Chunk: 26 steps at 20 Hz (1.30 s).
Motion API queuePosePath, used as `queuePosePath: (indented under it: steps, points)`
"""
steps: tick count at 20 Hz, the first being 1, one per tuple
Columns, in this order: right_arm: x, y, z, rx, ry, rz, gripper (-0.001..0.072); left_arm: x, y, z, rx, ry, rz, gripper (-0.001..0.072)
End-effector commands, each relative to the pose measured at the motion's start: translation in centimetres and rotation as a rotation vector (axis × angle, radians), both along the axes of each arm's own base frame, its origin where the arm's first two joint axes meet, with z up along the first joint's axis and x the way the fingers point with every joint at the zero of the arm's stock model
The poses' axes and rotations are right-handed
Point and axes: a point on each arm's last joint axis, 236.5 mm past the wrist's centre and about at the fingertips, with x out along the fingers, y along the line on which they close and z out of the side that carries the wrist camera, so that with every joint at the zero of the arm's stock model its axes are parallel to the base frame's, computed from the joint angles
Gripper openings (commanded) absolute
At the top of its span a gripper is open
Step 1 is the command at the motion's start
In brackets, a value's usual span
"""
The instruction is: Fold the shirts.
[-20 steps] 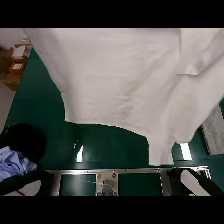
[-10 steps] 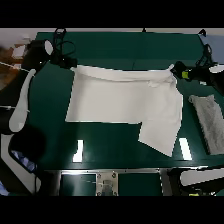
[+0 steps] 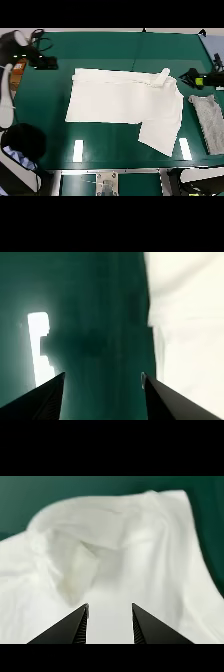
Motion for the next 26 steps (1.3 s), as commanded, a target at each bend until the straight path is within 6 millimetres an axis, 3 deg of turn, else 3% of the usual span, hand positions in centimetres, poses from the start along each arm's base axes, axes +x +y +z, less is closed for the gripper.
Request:
queuePosePath:
  steps: [1, 4, 7, 9, 12, 14, 16, 18, 19, 26]
  points:
    - [-7.5, -3.3, -0.6, 0.036, 0.117, -0.062, 0.0332, -7.1, 3.2, -1.2, -0.272, 0.228, 0.096, 0.0537]
    - [-13.9, -5.1, -2.8, 0.056, 0.194, -0.175, 0.0332, -11.6, 1.6, -4.1, -0.448, 0.354, 0.099, 0.0525]
    - [-17.8, -5.6, -4.6, 0.095, 0.239, -0.25, 0.0332, -16.6, -2.1, -9.0, -0.488, 0.515, 0.062, 0.0525]
    - [-19.3, -5.2, -5.6, 0.12, 0.263, -0.256, 0.0332, -18.8, -5.3, -11.6, -0.526, 0.571, 0.033, 0.0526]
    - [-20.7, -3.6, -7.2, 0.161, 0.31, -0.247, 0.0334, -20.8, -10.3, -13.4, -0.605, 0.6, -0.011, 0.0526]
    - [-21.4, -2.6, -8.1, 0.183, 0.332, -0.241, 0.0399, -22.8, -12.3, -14.3, -0.609, 0.652, -0.04, 0.0525]
    - [-22.0, -1.9, -8.9, 0.199, 0.35, -0.244, 0.0408, -23.1, -13.3, -14.6, -0.597, 0.652, -0.07, 0.0515]
    - [-22.2, -1.1, -9.8, 0.199, 0.363, -0.243, 0.0409, -21.7, -13.1, -14.7, -0.593, 0.601, -0.047, 0.0099]
    - [-22.1, -0.8, -10.2, 0.195, 0.368, -0.235, 0.0409, -21.2, -12.9, -14.8, -0.581, 0.58, -0.04, 0.0025]
    - [-19.6, 2.4, -12.7, 0.261, 0.369, -0.169, 0.0409, -21.2, -12.2, -15.3, -0.541, 0.575, -0.046, 0.0024]
